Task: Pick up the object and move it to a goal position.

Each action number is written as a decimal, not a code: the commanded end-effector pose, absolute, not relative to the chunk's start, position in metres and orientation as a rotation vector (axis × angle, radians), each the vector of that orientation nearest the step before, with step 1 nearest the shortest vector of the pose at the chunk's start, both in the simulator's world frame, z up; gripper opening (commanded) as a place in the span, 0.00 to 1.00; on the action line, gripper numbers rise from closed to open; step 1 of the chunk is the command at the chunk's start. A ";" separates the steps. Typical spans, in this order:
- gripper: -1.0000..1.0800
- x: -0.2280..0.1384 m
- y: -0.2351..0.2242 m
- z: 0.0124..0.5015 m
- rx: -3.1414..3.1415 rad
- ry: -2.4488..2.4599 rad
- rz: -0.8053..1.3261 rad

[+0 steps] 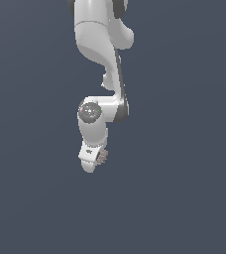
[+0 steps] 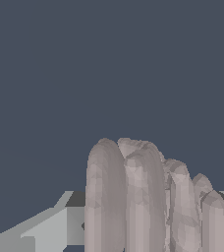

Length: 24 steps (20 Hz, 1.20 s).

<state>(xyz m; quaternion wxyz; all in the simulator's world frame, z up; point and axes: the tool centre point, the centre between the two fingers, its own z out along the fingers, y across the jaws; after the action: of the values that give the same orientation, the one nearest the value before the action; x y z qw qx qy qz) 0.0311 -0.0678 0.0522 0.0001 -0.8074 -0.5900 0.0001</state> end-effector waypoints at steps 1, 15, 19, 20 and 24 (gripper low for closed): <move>0.00 0.032 -0.068 0.057 -2.537 -1.854 0.000; 0.00 0.039 -0.067 0.159 -2.535 -1.855 0.000; 0.00 0.042 -0.067 0.205 -2.534 -1.856 -0.001; 0.00 0.043 -0.067 0.217 -2.534 -1.856 -0.001; 0.00 0.047 -0.067 0.263 -2.534 -1.856 -0.002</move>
<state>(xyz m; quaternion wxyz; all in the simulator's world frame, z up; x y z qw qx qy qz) 0.0459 -0.0670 0.2452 0.0000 -0.8068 -0.5908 -0.0007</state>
